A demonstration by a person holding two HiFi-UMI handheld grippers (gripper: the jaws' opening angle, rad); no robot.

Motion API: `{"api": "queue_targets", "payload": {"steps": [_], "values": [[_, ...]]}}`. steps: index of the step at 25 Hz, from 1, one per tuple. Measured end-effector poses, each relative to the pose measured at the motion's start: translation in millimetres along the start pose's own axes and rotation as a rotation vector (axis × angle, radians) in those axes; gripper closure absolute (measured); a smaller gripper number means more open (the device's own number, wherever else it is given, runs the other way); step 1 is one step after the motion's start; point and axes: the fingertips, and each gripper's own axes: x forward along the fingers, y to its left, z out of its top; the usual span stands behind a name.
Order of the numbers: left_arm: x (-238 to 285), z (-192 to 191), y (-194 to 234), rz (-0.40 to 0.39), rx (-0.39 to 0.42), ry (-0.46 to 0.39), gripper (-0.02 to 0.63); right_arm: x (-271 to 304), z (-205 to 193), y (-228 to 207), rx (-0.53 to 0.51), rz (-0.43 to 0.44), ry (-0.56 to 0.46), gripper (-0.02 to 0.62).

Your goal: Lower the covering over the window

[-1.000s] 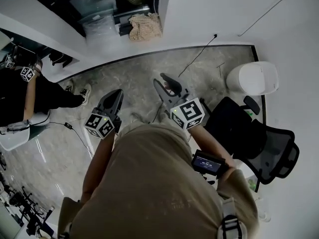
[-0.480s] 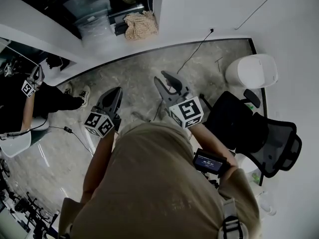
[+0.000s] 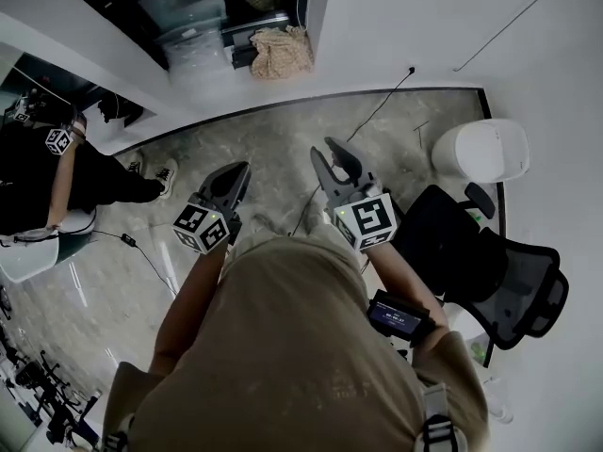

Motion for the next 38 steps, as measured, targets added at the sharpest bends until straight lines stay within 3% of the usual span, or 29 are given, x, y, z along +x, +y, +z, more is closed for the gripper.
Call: {"api": "queue_targets", "payload": {"steps": [17, 24, 38], "values": [[-7.5, 0.2, -6.3, 0.013, -0.001, -0.007, 0.592, -11.2, -1.3, 5.1, -0.008, 0.004, -0.003, 0.479], [7.9, -4.5, -21.7, 0.013, -0.002, -0.003, 0.592, -29.5, 1.8, -21.1, -0.004, -0.034, -0.040, 0.491], [57.2, -19.0, -56.2, 0.035, -0.015, -0.007, 0.592, -54.6, -14.6, -80.4, 0.005, -0.019, -0.015, 0.492]]}}
